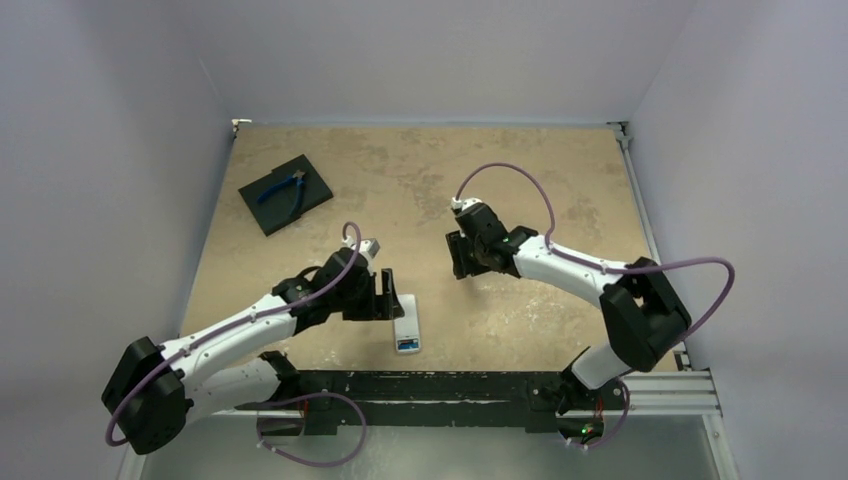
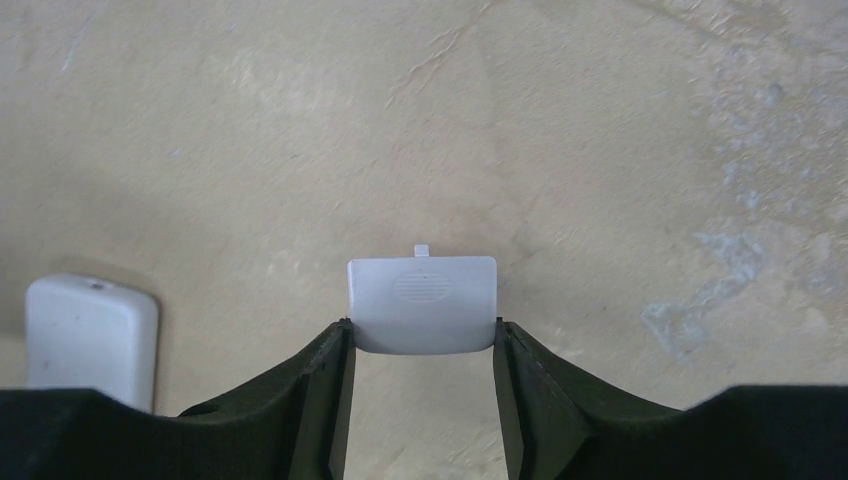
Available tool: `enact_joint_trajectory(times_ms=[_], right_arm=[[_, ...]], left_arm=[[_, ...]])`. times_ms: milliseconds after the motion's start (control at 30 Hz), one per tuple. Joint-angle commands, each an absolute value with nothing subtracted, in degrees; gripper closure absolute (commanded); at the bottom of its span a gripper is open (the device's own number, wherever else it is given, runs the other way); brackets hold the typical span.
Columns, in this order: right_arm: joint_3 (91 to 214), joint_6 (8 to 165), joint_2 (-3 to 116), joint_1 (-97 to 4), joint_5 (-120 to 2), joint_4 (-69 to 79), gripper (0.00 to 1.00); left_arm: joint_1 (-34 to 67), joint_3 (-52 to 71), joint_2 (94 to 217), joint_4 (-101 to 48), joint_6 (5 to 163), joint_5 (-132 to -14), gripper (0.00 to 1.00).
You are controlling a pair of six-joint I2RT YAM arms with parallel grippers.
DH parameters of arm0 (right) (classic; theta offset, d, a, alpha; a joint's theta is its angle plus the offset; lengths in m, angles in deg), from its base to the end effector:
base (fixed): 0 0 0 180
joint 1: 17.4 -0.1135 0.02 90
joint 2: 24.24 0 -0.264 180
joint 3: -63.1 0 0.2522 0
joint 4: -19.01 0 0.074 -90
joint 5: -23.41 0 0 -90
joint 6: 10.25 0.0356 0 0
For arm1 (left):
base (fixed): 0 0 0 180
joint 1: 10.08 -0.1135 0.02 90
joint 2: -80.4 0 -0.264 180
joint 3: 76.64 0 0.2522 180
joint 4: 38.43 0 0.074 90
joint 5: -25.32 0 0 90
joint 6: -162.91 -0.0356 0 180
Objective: Load the batteries into the remote control
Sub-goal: Pick up the battery cover at the center of the board, then adjust the remote control at the center of the board.
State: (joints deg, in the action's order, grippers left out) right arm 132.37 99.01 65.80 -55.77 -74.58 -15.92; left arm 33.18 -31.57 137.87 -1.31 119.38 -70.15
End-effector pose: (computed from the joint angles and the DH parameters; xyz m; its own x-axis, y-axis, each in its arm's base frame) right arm 0.2520 0.1932 0.1978 -0.7939 -0.2119 -0.5699 -0.3087 0.9480 0.0775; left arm 0.1400 -0.1364 0.1987 -0.9088 -0.1358 -0.3945 0.0993 0.8480 -0.5206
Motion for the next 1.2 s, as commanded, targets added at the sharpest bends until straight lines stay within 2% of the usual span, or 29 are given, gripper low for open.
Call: enact_joint_trajectory(times_ms=[0, 467, 900, 1000, 1167], right_arm=[[130.36, 102.37, 59.97, -58.92, -74.98, -17.68, 0.61], [127.05, 109.67, 49.60, -70.03, -77.45, -21.37, 0.62], [122.48, 113.25, 41.78, -72.67, -78.39, -22.96, 0.62], [121.73, 113.73, 40.22, -72.89, -78.12, -22.88, 0.62], [120.78, 114.19, 38.37, -73.12, -77.99, -22.87, 0.63]], left_arm=[[33.32, -27.26, 141.14, -2.93, 116.10, -67.58, 0.27], [33.31, -19.34, 153.26, -6.85, 110.48, -62.76, 0.32], [33.36, -13.76, 165.60, -11.15, 107.85, -65.58, 0.40], [33.37, -12.36, 167.87, -11.53, 107.89, -65.36, 0.44], [33.42, -10.53, 170.98, -13.06, 108.23, -67.51, 0.56]])
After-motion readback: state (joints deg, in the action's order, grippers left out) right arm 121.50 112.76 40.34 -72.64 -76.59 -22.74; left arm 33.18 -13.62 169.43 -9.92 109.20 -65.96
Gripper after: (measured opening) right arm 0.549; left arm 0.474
